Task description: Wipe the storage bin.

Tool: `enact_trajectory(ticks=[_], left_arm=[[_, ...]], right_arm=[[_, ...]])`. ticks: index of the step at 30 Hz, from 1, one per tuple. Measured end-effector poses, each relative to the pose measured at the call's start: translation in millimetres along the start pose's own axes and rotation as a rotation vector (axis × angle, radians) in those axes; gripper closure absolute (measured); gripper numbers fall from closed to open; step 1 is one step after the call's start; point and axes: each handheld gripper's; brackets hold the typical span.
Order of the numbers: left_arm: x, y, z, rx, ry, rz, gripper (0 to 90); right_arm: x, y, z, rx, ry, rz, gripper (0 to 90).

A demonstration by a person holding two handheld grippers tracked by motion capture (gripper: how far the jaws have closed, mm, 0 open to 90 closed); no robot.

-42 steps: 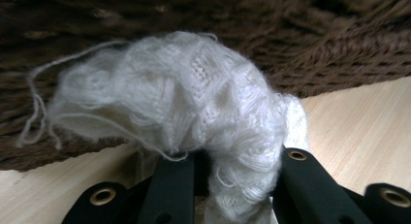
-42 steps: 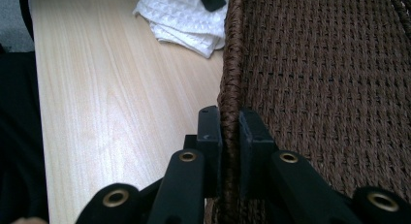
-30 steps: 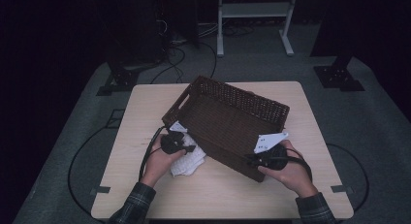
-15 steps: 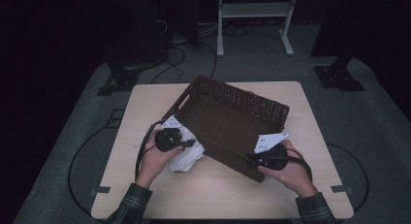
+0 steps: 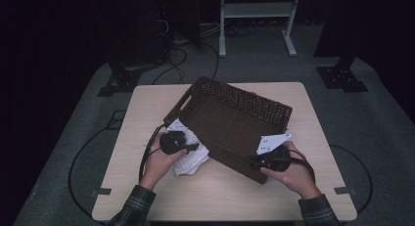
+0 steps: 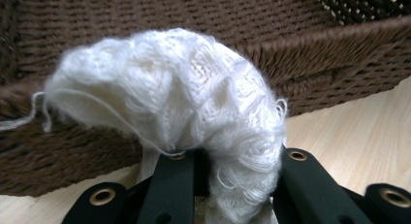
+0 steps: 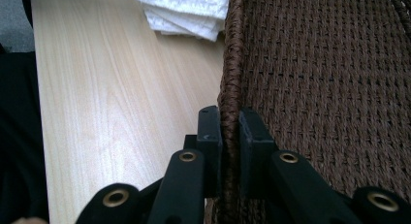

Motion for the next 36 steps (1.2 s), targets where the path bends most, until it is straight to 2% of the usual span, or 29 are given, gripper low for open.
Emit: enact_trajectory(ticks=[7,11,18,22,31,35,36], left_arm=[[-21.9,-4.3,1.2,0.003,0.001,0.071,74.8],[-30.5,-4.8,-1.5,-0.015,0.016,0.103,74.7],[-47.3,-7.1,-7.4,-0.034,0.009,0.160,74.7],[-43.6,-5.5,-9.2,-0.038,0.003,0.143,74.7],[-22.3,2.4,-16.6,-0.068,-0.016,0.096,74.8],[-7.6,7.1,-22.3,-0.063,-0.042,0.024,74.8],[-3.6,8.8,-24.0,-0.069,-0.036,0.014,74.8]], right_arm=[[-0.1,0.1,0.1,0.000,-0.001,0.000,80.7],[-0.1,0.0,-0.1,0.000,0.001,0.000,80.6],[0.1,0.1,0.0,0.005,-0.001,0.002,80.7],[0.1,0.0,-0.2,0.007,-0.001,0.002,80.7],[0.3,-0.1,0.2,0.001,-0.003,0.000,80.6],[0.3,0.0,0.0,0.008,-0.004,0.002,80.7],[0.4,0.1,0.0,0.008,-0.004,0.002,80.6]])
Point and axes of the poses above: each handheld gripper's, and its own axes: x roughly backward along the jaws, y roughly out of its top, z roughly to its left, and after that the axes turned 9 degrees about z, right-handed
